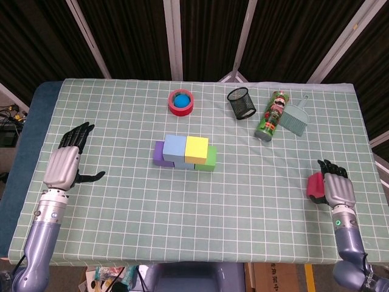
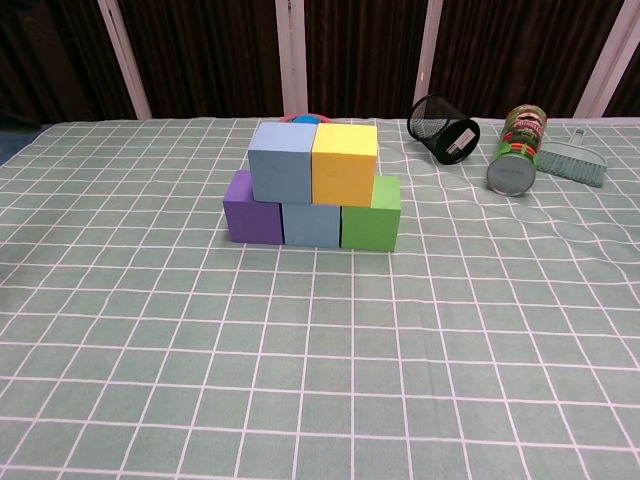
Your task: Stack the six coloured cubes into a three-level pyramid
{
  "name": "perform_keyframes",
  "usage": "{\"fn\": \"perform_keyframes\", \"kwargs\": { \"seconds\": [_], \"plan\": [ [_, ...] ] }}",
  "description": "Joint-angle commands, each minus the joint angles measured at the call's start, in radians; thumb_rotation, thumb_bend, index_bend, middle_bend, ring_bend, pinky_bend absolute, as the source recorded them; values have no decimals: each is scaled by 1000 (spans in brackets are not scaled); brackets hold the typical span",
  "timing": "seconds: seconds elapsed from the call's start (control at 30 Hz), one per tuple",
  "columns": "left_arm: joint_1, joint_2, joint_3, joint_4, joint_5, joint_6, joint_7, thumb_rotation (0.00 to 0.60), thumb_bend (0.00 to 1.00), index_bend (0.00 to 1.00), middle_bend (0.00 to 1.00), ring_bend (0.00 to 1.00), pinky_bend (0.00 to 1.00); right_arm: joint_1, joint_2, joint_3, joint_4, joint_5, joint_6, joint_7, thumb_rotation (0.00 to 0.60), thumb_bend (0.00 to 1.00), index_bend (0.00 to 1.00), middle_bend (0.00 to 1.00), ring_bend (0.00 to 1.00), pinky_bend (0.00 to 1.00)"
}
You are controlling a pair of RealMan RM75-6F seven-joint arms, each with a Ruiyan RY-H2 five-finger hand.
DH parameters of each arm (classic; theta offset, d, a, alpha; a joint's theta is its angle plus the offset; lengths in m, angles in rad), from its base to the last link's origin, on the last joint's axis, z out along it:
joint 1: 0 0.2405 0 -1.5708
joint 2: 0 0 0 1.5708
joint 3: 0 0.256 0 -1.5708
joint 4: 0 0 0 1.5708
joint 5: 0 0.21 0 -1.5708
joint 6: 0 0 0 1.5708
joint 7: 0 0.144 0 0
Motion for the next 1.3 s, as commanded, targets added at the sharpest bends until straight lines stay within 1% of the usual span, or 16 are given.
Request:
{"fn": "perform_keyframes", "kwargs": {
  "seconds": [0.03, 0.3, 0.57, 0.97, 1.07, 1.2, 1.3],
  "plan": [
    [2, 0, -4, -2, 1, 2, -2, 600, 102, 0, 0, 0, 0, -3, 3, 2, -1, 9, 6, 3, 600, 242, 0, 142, 56, 0],
    [10, 5, -10, -13, 10, 4, -3, 600, 102, 0, 0, 0, 0, 2, 16, 0, 8, 42, -20, 9, 600, 243, 0, 187, 75, 0],
    [14, 11, -13, -26, 10, -6, -1, 600, 102, 0, 0, 0, 0, 7, 17, -5, 42, 75, -43, 14, 600, 243, 0, 234, 113, 0],
    [19, 11, -17, -39, 14, -6, 4, 600, 102, 0, 0, 0, 0, 11, 18, -7, 66, 56, -65, 47, 600, 243, 0, 254, 131, 0],
    [20, 11, -17, -39, 15, -6, 5, 600, 102, 0, 0, 0, 0, 14, 17, -7, 72, 50, -71, 54, 600, 274, 0, 279, 152, 0],
    [21, 9, -18, -38, 15, -8, 7, 600, 102, 0, 0, 0, 0, 16, 14, -12, 82, 47, -80, 59, 600, 346, 0, 333, 198, 0],
    [21, 8, -19, -37, 14, -9, 6, 600, 102, 0, 0, 0, 0, 16, 12, -13, 84, 40, -79, 66, 600, 361, 0, 358, 221, 0]
  ]
}}
